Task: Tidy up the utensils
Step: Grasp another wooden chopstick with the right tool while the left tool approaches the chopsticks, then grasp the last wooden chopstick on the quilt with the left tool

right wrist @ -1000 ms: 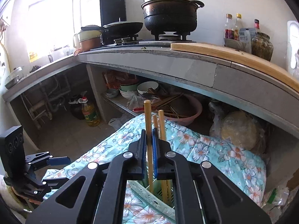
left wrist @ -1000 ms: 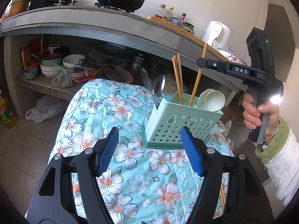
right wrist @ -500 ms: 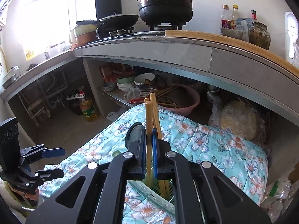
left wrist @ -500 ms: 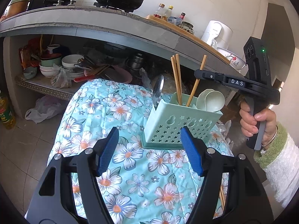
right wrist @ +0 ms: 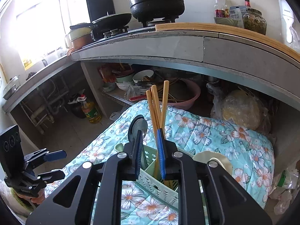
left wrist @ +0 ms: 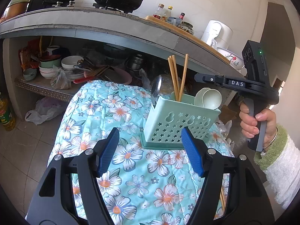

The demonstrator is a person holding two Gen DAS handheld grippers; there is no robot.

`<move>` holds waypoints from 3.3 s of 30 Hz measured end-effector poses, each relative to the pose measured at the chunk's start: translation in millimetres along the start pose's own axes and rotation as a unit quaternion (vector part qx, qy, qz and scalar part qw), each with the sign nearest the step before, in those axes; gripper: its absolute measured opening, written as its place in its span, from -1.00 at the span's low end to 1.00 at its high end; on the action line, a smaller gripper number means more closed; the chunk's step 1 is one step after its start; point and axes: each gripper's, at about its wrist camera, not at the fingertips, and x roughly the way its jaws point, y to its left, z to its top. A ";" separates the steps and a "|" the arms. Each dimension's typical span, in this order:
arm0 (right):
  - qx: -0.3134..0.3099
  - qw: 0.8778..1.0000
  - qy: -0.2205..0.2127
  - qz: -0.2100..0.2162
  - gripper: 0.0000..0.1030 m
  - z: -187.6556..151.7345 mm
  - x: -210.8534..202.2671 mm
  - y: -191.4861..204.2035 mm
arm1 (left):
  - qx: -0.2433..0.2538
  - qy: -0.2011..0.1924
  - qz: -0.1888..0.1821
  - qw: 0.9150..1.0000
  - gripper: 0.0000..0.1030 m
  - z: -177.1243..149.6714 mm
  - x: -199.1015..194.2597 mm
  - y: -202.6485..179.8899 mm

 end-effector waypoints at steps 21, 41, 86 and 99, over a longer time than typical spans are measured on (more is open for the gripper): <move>0.209 0.978 -0.016 0.002 -0.46 -126.0 -103.0 -68.5 | 0.048 0.065 -0.055 0.995 0.26 -26.8 31.4 -39.6; 0.449 0.885 0.091 0.078 -0.82 -291.4 -44.2 -95.4 | 0.039 0.186 -0.126 0.974 0.06 -81.5 84.3 -94.1; 0.467 0.874 0.086 0.104 -0.87 -318.6 -72.8 -103.4 | 0.000 0.341 -0.110 0.934 -0.91 -137.3 147.0 -130.5; 0.360 0.920 0.141 0.059 -0.80 -276.5 -50.4 -59.1 | -0.033 0.309 -0.045 0.950 -0.74 -118.8 130.0 -72.2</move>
